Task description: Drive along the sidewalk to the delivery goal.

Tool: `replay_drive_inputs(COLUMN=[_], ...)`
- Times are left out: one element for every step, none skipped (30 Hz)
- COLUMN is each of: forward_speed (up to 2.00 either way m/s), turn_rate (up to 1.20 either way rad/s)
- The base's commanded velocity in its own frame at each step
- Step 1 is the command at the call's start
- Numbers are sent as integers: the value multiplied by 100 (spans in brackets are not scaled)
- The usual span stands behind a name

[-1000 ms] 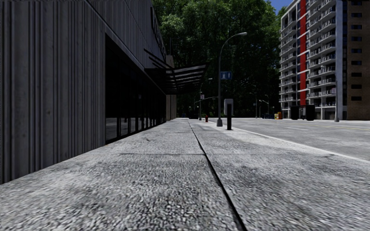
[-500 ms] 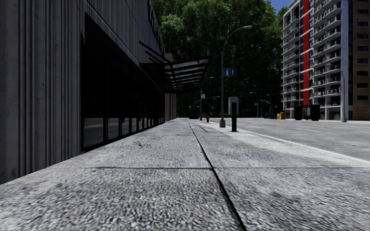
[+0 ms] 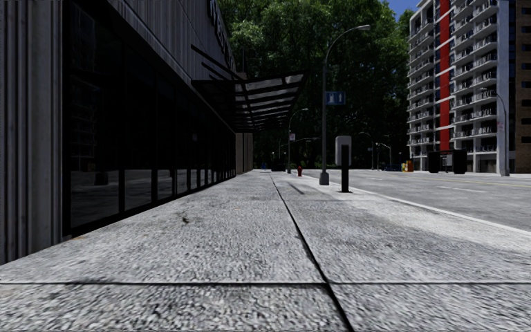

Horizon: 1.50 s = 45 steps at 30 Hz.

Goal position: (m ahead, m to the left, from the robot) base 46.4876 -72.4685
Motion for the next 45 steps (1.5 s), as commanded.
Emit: replay_drive_inputs(forward_speed=[200,200,200,200,200,200,200,200,200,200,200,200,200,200,200,200,200,200,200,200,200,200,200,200,200,200,200,200,200,200,200,200,200,200,200,200,200,200,200,200,200,200,200,200,200], turn_rate=[0,0,0,0,0,0,0,0,0,0,0,0,0,0,0,0,0,0,0,0,0,0,0,0,0,0,0,0,0,0,0,0,0,0,0,0,0,0,0,0,0,0,0,0,0])
